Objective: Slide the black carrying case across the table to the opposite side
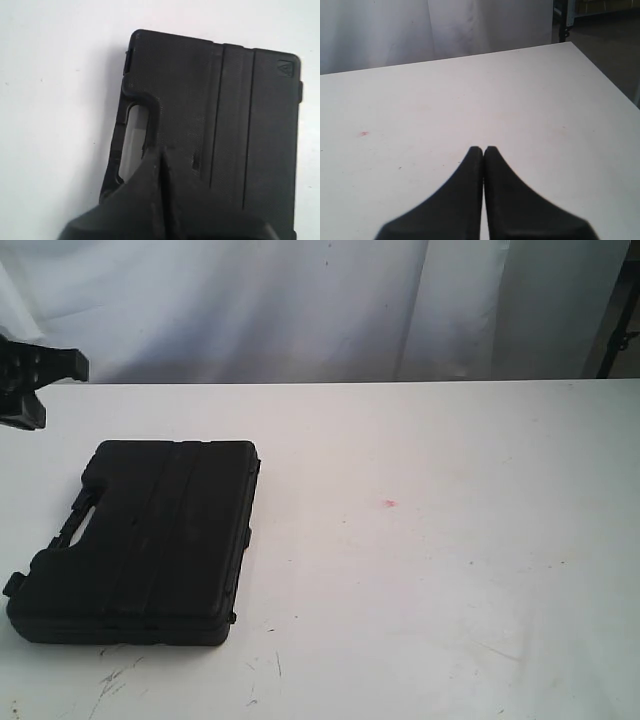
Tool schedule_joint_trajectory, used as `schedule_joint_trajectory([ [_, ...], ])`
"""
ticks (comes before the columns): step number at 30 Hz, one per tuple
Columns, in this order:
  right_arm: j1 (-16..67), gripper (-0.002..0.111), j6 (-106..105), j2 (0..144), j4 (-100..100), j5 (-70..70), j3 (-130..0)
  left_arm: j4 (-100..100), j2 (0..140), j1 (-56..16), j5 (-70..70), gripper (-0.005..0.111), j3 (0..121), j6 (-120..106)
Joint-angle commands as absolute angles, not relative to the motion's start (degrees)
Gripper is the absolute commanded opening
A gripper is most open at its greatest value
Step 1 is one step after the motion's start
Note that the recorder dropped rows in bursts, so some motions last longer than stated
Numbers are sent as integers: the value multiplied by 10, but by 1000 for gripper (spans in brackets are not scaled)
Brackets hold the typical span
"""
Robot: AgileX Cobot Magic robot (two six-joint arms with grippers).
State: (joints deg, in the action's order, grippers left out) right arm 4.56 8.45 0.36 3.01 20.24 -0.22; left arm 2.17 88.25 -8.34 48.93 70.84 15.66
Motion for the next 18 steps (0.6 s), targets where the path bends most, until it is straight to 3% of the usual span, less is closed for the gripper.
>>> schedule_joint_trajectory([
  [1,44,0,74,0,24,201,0,0,766,-87,432,0,606,160],
  [7,44,0,74,0,24,201,0,-22,577,-87,402,0,470,162],
  [18,44,0,74,0,24,201,0,-46,344,-87,404,0,345,162],
])
